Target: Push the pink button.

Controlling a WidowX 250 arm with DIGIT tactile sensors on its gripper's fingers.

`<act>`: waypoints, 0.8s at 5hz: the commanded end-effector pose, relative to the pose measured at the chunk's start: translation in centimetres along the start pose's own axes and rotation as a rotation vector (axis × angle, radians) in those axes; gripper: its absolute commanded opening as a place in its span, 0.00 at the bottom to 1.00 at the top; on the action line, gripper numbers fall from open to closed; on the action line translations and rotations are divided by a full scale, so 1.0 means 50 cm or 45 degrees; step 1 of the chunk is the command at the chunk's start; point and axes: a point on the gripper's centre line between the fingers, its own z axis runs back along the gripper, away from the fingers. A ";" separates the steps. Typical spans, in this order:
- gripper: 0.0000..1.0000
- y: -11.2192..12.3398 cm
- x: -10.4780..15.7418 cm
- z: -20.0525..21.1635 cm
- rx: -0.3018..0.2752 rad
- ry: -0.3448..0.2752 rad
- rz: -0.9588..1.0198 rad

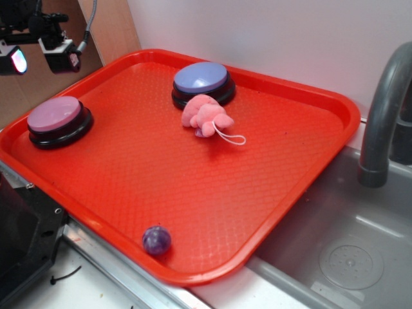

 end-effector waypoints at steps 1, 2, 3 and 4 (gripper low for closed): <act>1.00 0.011 0.018 0.061 0.004 -0.120 0.004; 1.00 0.005 0.013 0.076 0.012 -0.135 -0.009; 1.00 0.003 0.005 0.107 -0.037 -0.171 -0.059; 1.00 0.007 -0.008 0.149 -0.056 -0.250 -0.082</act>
